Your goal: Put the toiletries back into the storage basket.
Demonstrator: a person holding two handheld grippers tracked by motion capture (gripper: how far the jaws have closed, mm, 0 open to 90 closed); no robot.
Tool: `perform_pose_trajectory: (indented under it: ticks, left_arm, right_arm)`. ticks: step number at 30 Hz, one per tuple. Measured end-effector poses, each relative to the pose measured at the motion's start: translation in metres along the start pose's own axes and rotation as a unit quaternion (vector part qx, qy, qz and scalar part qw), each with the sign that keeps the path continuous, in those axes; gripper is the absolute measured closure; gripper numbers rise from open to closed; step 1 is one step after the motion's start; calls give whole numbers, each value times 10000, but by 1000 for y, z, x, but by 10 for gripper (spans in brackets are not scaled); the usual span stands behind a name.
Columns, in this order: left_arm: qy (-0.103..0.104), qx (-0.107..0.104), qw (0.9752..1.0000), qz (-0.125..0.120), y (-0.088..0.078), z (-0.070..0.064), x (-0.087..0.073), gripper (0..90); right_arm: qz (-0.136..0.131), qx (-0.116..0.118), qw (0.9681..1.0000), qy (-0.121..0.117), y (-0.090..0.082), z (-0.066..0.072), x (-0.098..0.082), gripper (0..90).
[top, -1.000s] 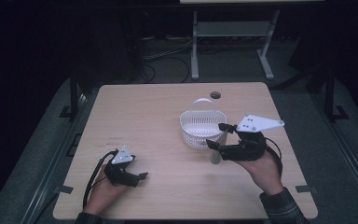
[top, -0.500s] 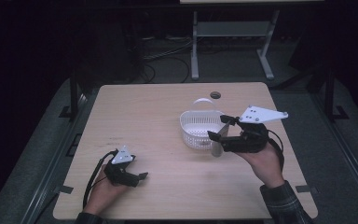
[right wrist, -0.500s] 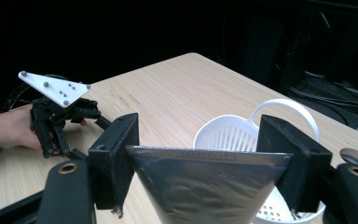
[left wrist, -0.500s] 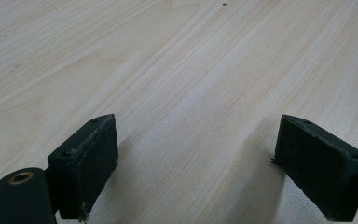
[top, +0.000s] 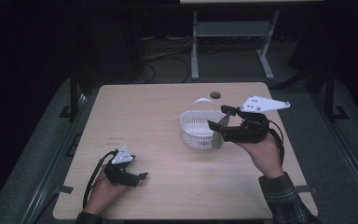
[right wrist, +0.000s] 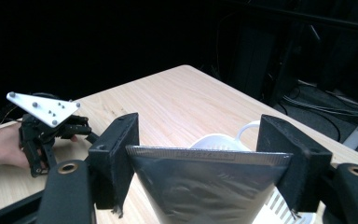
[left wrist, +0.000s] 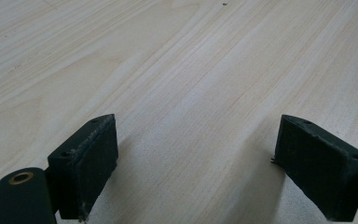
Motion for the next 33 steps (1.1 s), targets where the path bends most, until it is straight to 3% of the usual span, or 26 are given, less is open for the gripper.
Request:
perform_pose_trajectory:
  ticks: [25,33]
  left_arm:
    - [1,0,10000,0,0,0,0,123]
    - [2,0,10000,1,0,0,0,123]
  right_arm:
    - [20,-245,9997,35,10,-26,16,302]
    - [80,-317,9994,99,18,-35,13,302]
Point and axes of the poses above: each handheld gripper's, and its own axes: y roughly forward along the jaws, x roughly out of its top, z roughly to its left, the point moved 4 cm from there along y, roughly forward along the jaws, and after that the axes turned 8 degrees about -y, right-handed, at the moved point
